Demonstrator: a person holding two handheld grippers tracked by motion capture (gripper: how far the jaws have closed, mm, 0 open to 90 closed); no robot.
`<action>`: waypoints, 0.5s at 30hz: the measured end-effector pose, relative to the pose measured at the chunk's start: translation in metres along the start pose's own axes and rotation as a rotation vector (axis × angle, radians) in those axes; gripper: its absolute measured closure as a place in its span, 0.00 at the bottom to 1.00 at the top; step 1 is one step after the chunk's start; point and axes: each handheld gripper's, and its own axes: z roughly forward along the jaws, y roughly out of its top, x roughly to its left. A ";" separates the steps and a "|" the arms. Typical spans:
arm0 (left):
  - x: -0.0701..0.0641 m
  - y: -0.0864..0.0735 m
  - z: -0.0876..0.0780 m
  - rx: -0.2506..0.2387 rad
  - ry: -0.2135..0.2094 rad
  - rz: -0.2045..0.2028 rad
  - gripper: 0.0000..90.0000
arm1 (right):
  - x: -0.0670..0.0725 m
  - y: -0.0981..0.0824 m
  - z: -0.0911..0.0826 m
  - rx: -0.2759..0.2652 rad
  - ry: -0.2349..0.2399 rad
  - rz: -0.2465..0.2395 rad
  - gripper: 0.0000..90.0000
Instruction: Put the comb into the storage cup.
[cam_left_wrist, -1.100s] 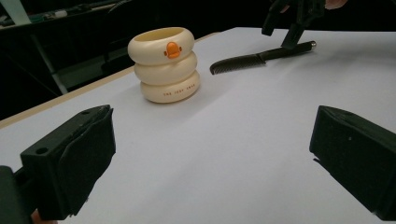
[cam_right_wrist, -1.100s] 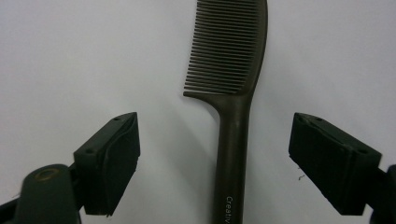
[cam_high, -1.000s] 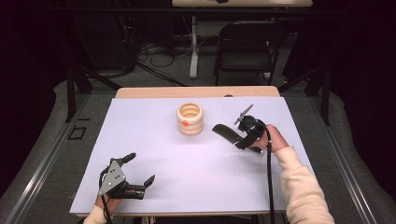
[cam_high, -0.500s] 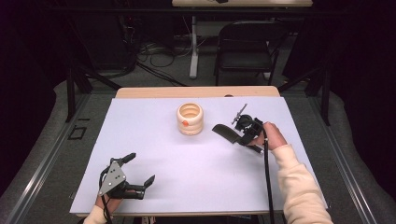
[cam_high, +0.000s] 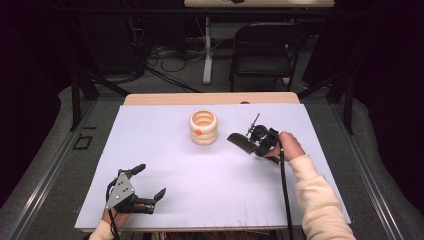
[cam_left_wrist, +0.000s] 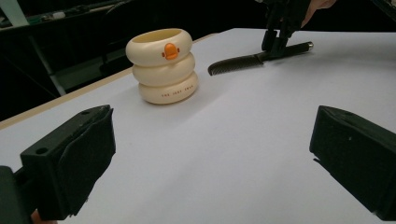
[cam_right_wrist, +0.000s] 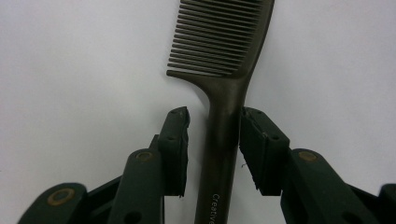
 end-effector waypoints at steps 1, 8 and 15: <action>0.000 0.000 0.000 0.000 -0.001 0.000 0.00 | 0.000 0.000 0.001 -0.001 -0.001 0.004 0.69; 0.001 0.000 -0.001 -0.002 -0.002 -0.005 0.00 | -0.002 0.001 0.007 0.016 -0.009 0.032 0.72; 0.001 0.000 0.000 0.000 -0.005 -0.004 0.00 | -0.003 0.001 0.011 0.027 -0.013 0.055 0.77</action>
